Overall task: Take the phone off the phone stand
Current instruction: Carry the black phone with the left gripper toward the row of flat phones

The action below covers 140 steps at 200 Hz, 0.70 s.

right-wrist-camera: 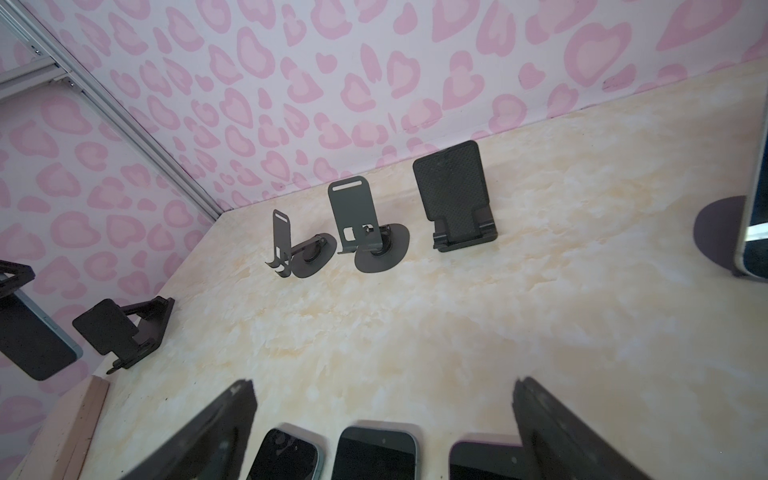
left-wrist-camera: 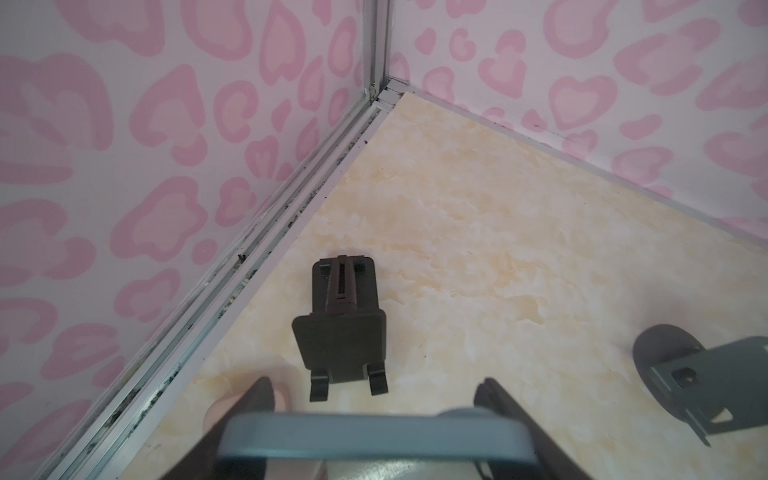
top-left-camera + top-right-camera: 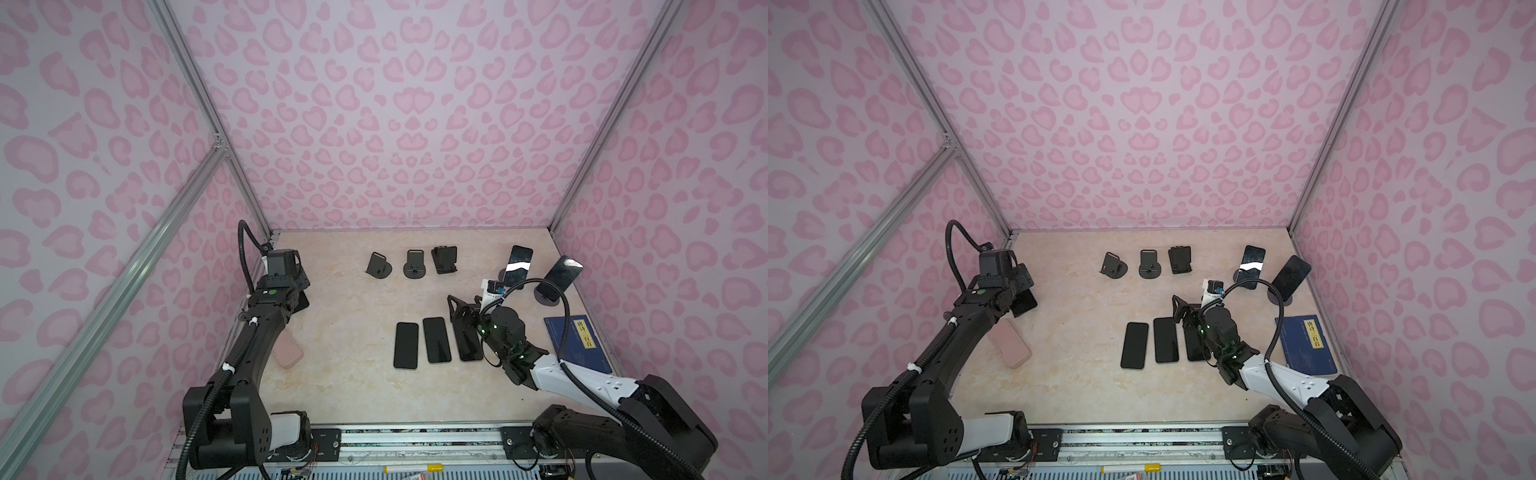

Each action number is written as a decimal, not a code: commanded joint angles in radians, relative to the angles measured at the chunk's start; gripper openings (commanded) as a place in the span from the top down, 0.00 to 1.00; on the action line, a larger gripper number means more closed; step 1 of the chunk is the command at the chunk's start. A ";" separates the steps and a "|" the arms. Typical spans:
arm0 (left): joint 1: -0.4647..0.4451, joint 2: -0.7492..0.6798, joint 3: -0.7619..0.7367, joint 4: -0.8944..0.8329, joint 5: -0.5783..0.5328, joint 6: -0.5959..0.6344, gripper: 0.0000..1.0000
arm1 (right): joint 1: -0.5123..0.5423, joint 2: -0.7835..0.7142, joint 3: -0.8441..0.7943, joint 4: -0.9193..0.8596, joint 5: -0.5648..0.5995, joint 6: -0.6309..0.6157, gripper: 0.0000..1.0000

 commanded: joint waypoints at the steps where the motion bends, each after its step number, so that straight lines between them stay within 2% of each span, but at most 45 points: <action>1: -0.056 -0.038 -0.005 -0.045 -0.016 -0.030 0.41 | 0.001 0.005 -0.001 0.012 0.010 0.008 0.01; 61: -0.240 -0.111 -0.065 -0.121 -0.028 -0.125 0.41 | 0.001 0.015 -0.002 0.023 -0.011 0.022 0.02; 93: -0.366 -0.101 -0.088 -0.147 -0.052 -0.169 0.41 | 0.000 0.015 -0.001 0.025 -0.019 0.022 0.02; 140: -0.500 -0.029 -0.059 -0.207 -0.045 -0.219 0.40 | 0.000 0.013 0.001 0.020 -0.013 0.017 0.02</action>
